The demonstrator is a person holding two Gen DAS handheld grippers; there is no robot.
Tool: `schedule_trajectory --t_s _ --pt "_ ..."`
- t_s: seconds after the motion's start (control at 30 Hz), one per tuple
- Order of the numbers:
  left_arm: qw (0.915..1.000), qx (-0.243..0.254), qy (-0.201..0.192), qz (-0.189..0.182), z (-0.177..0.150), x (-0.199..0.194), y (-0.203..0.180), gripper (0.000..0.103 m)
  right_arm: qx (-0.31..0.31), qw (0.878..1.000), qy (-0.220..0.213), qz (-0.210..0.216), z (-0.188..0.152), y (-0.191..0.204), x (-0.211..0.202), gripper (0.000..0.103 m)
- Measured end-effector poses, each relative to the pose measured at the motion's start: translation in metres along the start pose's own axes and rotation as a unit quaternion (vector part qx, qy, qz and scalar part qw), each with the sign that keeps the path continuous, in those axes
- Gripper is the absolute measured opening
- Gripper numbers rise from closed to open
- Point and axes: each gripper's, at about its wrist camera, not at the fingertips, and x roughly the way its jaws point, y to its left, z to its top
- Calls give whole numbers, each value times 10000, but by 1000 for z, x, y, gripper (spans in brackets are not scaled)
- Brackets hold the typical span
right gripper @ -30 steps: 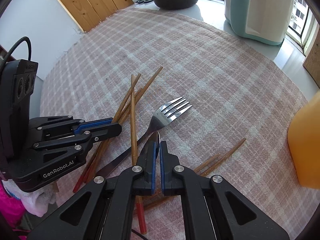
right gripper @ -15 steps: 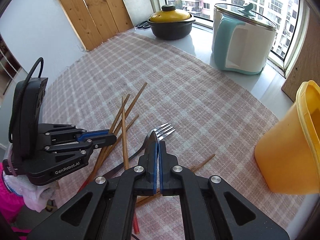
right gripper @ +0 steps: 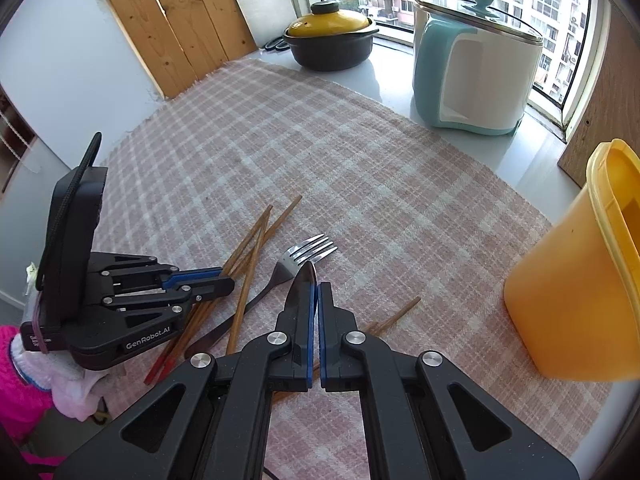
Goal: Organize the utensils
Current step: 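Lift the metal spoon and chopstick and carry them toward the yellow container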
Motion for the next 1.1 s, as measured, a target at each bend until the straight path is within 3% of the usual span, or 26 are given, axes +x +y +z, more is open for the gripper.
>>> schedule_trajectory --t_s 0.23,0.63,1.1 --pt "10000 -44 -14 44 4 0 4 5 33 10000 26 7 0 -2 2 1" --pt "9993 -26 -378 15 9 -31 2 4 104 9997 -229 64 2 -3 -19 0" --pt "9923 555 -1108 10 23 -80 -52 4 337 9962 -783 -202 -2 -23 -75 0"
